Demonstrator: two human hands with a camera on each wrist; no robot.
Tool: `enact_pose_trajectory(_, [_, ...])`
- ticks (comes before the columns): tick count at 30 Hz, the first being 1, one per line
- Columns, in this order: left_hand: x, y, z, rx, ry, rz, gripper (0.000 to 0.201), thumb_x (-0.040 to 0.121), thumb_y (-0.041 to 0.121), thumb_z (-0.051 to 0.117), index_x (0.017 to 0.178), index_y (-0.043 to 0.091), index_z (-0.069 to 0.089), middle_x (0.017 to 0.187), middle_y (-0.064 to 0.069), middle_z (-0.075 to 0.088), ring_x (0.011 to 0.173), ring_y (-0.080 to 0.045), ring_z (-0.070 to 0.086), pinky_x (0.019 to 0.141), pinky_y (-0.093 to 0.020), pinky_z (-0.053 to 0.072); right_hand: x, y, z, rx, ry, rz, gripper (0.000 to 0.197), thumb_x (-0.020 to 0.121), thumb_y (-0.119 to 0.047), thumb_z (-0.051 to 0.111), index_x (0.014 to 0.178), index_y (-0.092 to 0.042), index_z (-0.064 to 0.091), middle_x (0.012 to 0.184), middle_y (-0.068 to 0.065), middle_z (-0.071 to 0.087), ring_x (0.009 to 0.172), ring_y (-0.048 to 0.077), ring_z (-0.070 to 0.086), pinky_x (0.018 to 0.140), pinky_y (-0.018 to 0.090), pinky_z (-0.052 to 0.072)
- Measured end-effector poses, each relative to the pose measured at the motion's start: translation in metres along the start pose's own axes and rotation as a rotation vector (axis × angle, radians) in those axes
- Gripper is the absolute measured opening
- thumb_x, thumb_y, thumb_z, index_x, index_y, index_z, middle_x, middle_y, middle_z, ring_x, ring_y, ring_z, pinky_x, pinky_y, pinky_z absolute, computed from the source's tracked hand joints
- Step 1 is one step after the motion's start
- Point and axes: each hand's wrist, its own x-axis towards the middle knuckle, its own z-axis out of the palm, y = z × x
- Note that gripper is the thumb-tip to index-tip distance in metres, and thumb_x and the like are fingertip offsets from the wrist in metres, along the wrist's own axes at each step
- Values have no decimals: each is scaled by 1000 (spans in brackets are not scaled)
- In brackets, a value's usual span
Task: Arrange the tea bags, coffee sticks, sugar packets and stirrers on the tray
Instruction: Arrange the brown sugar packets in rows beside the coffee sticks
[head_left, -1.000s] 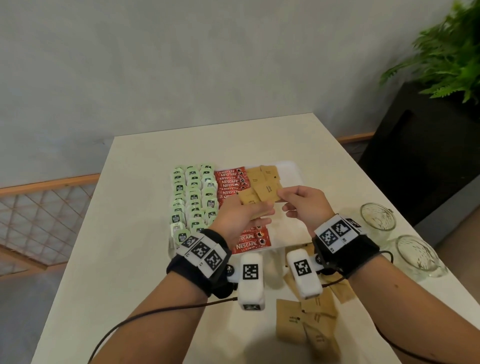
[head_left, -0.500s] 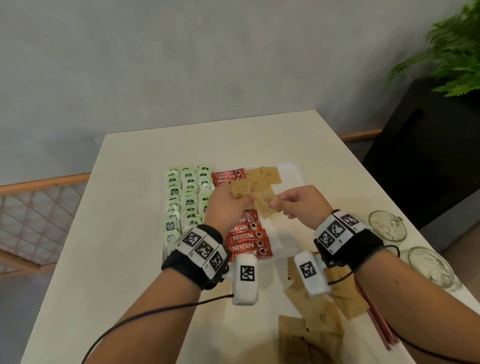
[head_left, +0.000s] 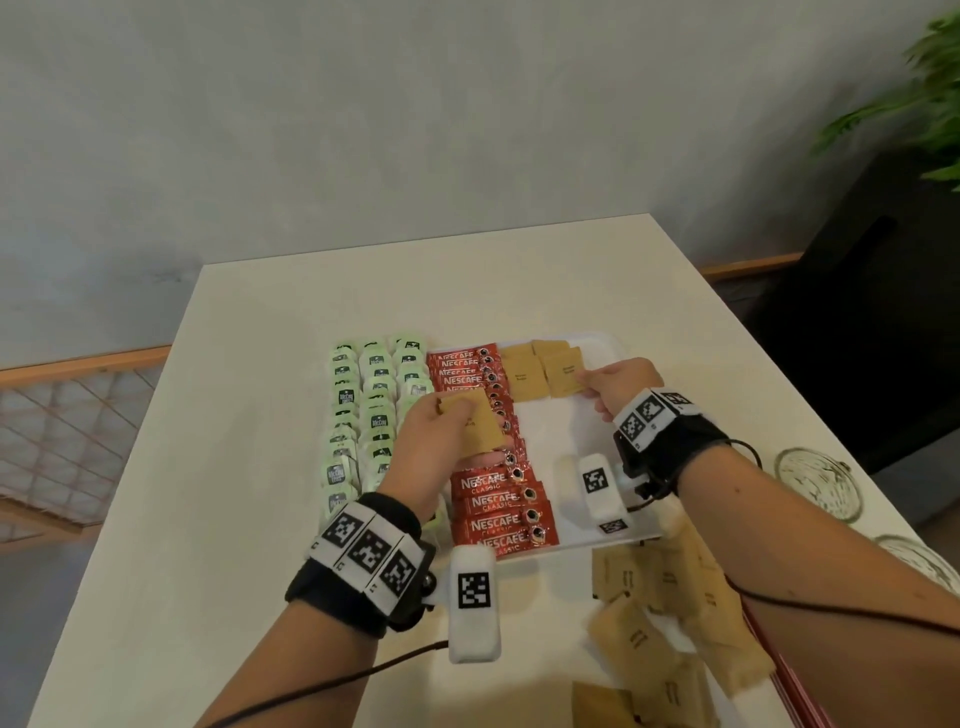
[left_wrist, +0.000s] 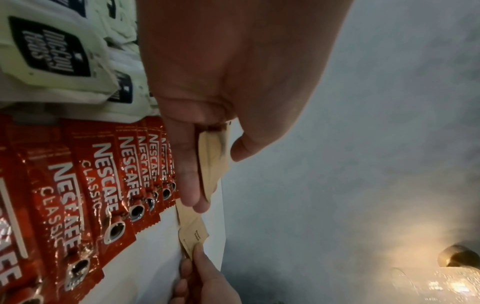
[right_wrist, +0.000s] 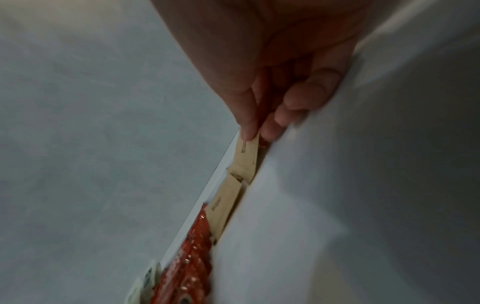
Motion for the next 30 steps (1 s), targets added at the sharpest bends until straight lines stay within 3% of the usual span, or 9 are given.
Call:
enact_pose_trajectory(4, [4,0,-2,-78,-9,-51,28,105,20,37,118,4,57,102,-23,73,89,-36,73,75,-45,61,3,1,3,-103,28,-51,30,82,-38,72,65,-13,69,82,11,74,69,25,62,84,44,56])
enact_pose_trajectory(7, [5,0,-2,-61,8,-89,30,104,22,35,111,7,60,103,-22,73,96,-36,72,86,-50,58,3,0,3,-167,7,-59,38,82,-42,72,68,-7,68,77,11,70,67,25,59,83,43,55])
enact_pose_trajectory(11, [2,-4,-2,160,-5,3,18,99,16,53,115,15,60,107,-12,73,96,-26,72,89,-48,58,-6,0,1,-152,4,-80,31,81,-35,74,66,-13,57,81,13,69,68,24,59,84,46,56])
enact_pose_trajectory(13, [0,-6,-2,252,-10,63,23,94,8,61,112,22,62,104,-5,73,90,-21,73,82,-39,60,-19,1,-1,-182,-25,-102,24,82,-35,74,80,-17,58,88,8,70,72,22,62,78,41,56])
enact_pose_trajectory(16, [-4,-8,2,298,15,160,23,90,9,67,104,28,65,100,0,72,86,-17,71,73,-31,58,-47,3,-1,-185,-189,-225,33,79,-38,75,102,-20,60,92,-1,65,74,15,62,66,28,48])
enact_pose_trajectory(20, [-13,-7,14,236,51,251,21,86,12,72,101,25,68,100,2,72,88,-13,68,69,-22,52,-80,3,-4,-175,-488,-351,40,67,-32,86,101,-26,65,93,-1,70,80,10,64,76,27,48])
enact_pose_trajectory(22, [-17,-9,21,213,69,273,19,84,12,74,99,20,69,101,-1,72,91,-17,69,73,-27,54,-90,3,-5,-171,-523,-390,35,65,-28,88,94,-21,69,92,0,72,77,7,63,78,25,49])
enact_pose_trajectory(25, [-24,-13,31,127,66,263,14,84,9,75,93,16,67,96,-6,72,90,-21,69,84,-38,57,-101,4,-4,-105,-534,-428,25,71,-27,84,87,-10,73,85,7,73,72,8,62,69,22,49])
enact_pose_trajectory(30, [-32,-13,32,7,38,217,15,83,12,77,93,13,65,92,-7,71,87,-24,67,90,-47,54,-110,4,-9,-16,-522,-452,10,83,-19,74,79,-10,71,70,1,69,64,6,61,62,18,49])
